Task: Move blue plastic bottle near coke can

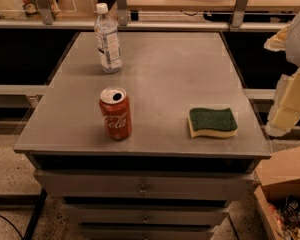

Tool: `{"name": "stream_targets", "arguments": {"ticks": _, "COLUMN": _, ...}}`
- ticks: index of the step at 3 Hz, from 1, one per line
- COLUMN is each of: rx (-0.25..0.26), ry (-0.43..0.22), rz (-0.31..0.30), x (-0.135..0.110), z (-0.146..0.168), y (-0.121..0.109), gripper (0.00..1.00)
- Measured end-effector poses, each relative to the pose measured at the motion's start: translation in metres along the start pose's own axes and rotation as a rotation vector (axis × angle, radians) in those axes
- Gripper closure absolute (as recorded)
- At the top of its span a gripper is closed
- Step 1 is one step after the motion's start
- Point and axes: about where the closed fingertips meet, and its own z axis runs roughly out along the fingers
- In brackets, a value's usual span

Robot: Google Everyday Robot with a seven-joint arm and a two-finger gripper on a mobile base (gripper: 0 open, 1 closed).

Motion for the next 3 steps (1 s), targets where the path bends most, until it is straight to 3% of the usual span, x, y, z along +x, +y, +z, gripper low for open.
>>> {"name": "stream_targets", "arguments": {"ticks": 1, "rx": 0.005, "ry": -0.012, "rz": -0.004, "x": -0.006, "z": -0.001, "y": -0.008, "gripper": 0.0}}
{"name": "stream_targets", "arguments": {"ticks": 2, "rx": -0.005, "ry": -0.04, "rz": -0.02, "x": -0.027, "z": 0.005, "y": -0.034, "gripper": 0.0}}
{"name": "stream_targets", "arguments": {"ticks": 3, "rx": -0.031, "ry": -0.126, "rz": -0.017, "x": -0.063, "z": 0.021, "y": -0.071, "gripper": 0.0}}
